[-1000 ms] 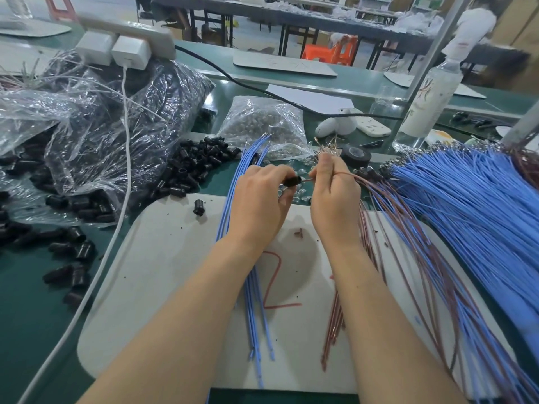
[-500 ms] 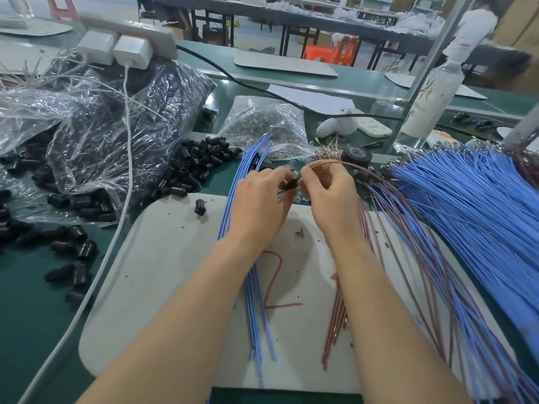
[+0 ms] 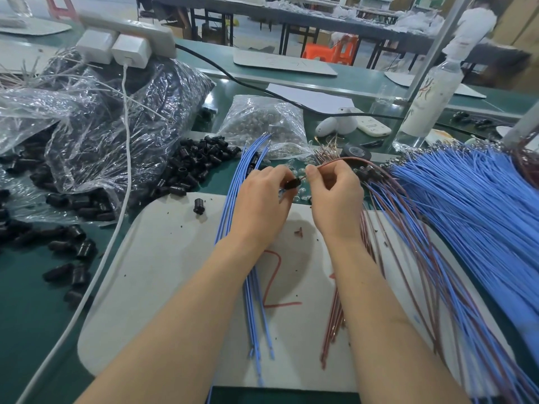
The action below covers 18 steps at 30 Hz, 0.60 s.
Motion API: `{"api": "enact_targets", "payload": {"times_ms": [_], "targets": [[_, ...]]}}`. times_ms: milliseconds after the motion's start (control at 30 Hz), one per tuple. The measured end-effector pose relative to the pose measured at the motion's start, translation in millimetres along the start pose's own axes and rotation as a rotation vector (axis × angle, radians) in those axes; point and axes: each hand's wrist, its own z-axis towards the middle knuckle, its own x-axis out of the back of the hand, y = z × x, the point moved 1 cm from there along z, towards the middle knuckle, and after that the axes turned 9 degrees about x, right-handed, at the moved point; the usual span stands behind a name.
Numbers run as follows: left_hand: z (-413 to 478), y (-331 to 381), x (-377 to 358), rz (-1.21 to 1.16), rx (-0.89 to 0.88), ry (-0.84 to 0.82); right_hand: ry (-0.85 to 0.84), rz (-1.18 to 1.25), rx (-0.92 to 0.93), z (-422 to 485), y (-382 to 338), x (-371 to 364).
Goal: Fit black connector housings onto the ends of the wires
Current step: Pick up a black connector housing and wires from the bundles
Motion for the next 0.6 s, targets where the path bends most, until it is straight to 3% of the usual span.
{"api": "enact_targets", "payload": {"times_ms": [300,600], "targets": [[1.7,-5.5,2.0,0.024,0.025,0.051,-0.115,-0.032,-0.024,-0.7,0.1,-2.7],[2.5,-6.0,1.2,0.044,0.015,0.033,-0.126,0.081,-0.13,-0.1,3.3,-5.2]]}}
